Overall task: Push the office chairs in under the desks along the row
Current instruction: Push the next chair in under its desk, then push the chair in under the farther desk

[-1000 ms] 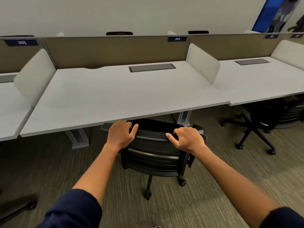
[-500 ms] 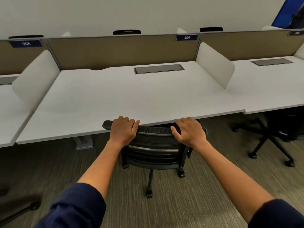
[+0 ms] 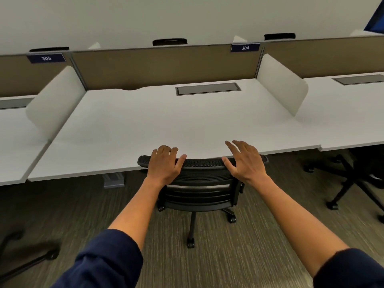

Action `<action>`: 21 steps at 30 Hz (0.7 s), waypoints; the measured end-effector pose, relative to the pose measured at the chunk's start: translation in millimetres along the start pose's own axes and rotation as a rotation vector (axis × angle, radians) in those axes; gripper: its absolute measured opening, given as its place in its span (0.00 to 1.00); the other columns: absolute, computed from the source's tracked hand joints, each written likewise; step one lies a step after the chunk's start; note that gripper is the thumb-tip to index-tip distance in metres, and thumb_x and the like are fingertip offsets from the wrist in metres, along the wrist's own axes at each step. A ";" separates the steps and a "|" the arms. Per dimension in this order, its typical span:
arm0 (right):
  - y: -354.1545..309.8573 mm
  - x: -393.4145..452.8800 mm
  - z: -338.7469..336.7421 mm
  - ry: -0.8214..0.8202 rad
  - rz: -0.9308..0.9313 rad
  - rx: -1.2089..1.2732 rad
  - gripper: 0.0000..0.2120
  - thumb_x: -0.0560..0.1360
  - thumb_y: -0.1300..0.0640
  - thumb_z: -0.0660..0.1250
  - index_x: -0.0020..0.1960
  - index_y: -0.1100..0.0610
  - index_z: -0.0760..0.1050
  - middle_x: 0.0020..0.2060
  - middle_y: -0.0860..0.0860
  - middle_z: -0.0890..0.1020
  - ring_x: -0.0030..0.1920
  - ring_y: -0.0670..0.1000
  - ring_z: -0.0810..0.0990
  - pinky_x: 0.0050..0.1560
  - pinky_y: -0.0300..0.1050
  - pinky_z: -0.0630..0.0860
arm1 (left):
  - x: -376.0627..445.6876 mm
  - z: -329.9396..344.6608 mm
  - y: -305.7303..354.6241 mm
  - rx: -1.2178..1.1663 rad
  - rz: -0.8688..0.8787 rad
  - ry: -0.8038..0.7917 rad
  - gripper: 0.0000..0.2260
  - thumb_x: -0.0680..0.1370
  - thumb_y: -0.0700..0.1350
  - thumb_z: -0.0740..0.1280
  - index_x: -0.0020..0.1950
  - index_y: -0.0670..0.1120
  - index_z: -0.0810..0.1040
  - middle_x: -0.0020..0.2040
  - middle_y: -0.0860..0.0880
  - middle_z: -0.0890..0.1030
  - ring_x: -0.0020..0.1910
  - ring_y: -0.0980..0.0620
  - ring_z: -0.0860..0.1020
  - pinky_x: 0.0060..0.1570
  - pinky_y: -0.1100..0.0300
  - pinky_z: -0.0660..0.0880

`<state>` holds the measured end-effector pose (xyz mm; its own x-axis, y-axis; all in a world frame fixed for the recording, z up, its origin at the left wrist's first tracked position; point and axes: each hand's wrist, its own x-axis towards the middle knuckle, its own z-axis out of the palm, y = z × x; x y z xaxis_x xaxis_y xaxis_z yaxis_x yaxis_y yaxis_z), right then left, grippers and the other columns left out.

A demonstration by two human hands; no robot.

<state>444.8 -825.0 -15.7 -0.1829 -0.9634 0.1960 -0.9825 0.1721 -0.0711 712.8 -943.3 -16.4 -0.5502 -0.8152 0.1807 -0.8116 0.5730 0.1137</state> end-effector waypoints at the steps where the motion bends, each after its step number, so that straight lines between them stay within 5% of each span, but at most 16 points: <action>1: -0.8 -0.2 -0.4 -0.003 0.000 -0.002 0.36 0.79 0.33 0.46 0.80 0.52 0.59 0.75 0.57 0.68 0.75 0.59 0.66 0.73 0.59 0.65 | -1.3 -1.0 -1.3 -0.001 0.002 -0.013 0.26 0.83 0.60 0.52 0.71 0.45 0.72 0.69 0.43 0.77 0.73 0.42 0.67 0.72 0.43 0.62; 5: -16.5 1.1 -5.6 -0.008 -0.032 0.029 0.36 0.79 0.32 0.50 0.80 0.52 0.57 0.77 0.56 0.66 0.77 0.58 0.63 0.75 0.61 0.61 | -14.6 -10.7 -9.7 -0.067 -0.025 -0.023 0.28 0.83 0.61 0.52 0.78 0.45 0.62 0.79 0.43 0.63 0.81 0.44 0.53 0.79 0.41 0.48; 11: -82.5 16.3 -11.8 0.023 -0.131 0.096 0.37 0.79 0.31 0.49 0.81 0.51 0.54 0.80 0.56 0.60 0.80 0.59 0.56 0.78 0.63 0.55 | -52.4 -30.7 -32.1 -0.018 -0.126 0.009 0.33 0.82 0.64 0.48 0.82 0.47 0.50 0.83 0.46 0.49 0.82 0.47 0.43 0.80 0.42 0.42; 21: -233.6 13.4 -2.7 0.011 -0.352 0.149 0.40 0.77 0.28 0.46 0.82 0.49 0.47 0.82 0.55 0.51 0.82 0.59 0.49 0.79 0.65 0.49 | -165.5 -63.4 -114.9 0.055 -0.382 0.050 0.35 0.81 0.66 0.47 0.83 0.47 0.47 0.83 0.46 0.47 0.82 0.46 0.43 0.79 0.40 0.44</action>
<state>671.7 -877.6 6.2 0.1636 -0.9559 0.2439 -0.9696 -0.2014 -0.1388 909.5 -868.9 2.6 -0.1969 -0.9632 0.1829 -0.9663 0.2222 0.1299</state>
